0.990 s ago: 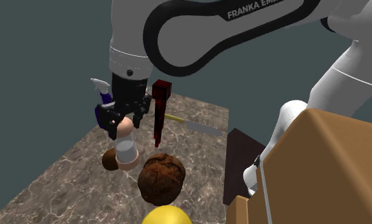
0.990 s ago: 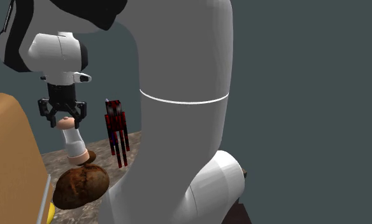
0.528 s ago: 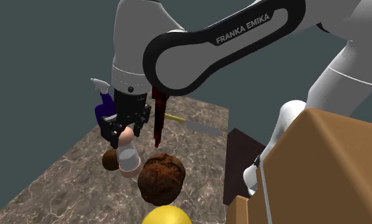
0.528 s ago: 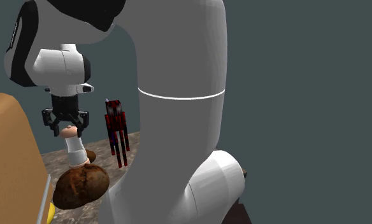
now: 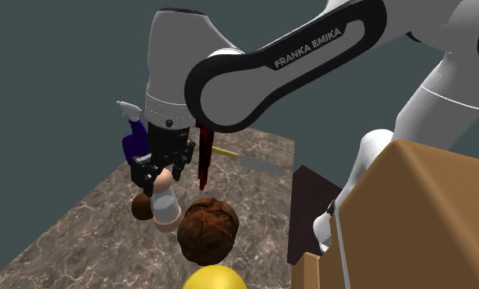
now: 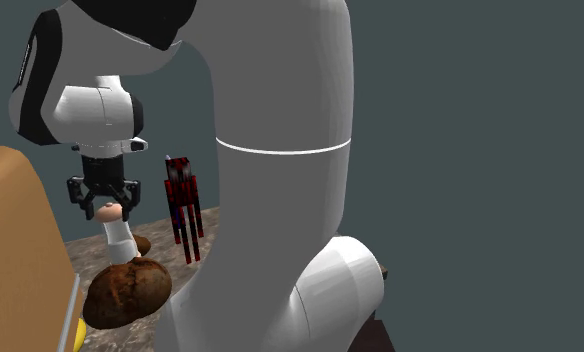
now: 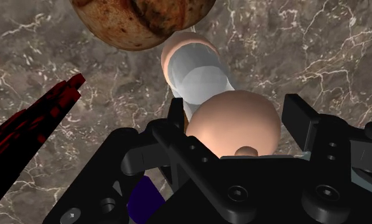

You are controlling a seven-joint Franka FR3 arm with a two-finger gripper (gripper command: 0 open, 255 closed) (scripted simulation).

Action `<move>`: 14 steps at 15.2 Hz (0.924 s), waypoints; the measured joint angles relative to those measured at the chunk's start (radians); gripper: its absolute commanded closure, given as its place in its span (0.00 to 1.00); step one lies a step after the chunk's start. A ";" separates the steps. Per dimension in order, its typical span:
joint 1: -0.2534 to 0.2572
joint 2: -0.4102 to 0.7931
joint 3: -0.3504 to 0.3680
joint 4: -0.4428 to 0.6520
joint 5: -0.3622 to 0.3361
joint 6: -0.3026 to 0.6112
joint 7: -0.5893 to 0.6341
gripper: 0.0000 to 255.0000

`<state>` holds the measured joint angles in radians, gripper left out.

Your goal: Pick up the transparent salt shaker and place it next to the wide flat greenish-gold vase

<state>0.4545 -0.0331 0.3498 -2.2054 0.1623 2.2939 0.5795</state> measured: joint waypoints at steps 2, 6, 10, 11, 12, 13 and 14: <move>0.000 0.000 0.000 0.000 0.000 0.000 0.000 0.00; 0.000 0.000 0.000 0.000 0.000 0.000 0.000 0.00; -0.004 -0.032 -0.006 0.038 0.006 -0.067 -0.004 0.00; -0.005 -0.049 -0.008 0.045 0.010 -0.092 -0.006 0.00; -0.007 -0.059 -0.010 0.051 0.012 -0.107 -0.009 0.00; -0.007 -0.065 -0.012 0.053 0.014 -0.116 -0.011 0.00; -0.007 -0.068 -0.012 0.054 0.015 -0.121 -0.011 0.00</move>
<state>0.4470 -0.1011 0.3375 -2.1510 0.1773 2.1733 0.5681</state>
